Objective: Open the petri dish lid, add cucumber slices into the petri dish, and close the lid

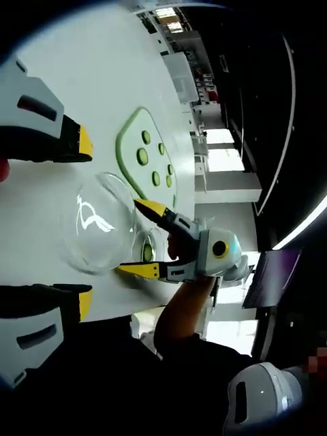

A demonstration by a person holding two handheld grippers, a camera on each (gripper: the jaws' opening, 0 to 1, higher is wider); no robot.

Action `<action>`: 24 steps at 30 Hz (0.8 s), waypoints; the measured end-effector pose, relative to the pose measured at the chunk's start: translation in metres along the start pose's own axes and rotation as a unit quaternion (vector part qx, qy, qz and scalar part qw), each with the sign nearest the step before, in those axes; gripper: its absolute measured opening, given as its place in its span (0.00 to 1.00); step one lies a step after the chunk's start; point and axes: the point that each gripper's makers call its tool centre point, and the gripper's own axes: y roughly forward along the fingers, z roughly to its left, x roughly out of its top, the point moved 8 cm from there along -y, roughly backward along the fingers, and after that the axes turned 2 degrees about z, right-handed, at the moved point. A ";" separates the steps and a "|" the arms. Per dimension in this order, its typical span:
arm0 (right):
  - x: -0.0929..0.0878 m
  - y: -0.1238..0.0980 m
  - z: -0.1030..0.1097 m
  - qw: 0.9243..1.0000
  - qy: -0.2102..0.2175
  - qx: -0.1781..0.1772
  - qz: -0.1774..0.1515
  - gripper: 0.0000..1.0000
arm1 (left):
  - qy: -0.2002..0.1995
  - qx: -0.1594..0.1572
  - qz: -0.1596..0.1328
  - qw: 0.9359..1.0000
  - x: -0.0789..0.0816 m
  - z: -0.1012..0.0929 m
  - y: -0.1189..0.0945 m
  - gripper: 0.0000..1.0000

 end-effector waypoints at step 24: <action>-0.002 0.007 0.000 1.000 -0.015 -0.003 -0.021 0.54 | 0.017 -0.038 0.002 0.999 0.000 0.006 0.018 0.63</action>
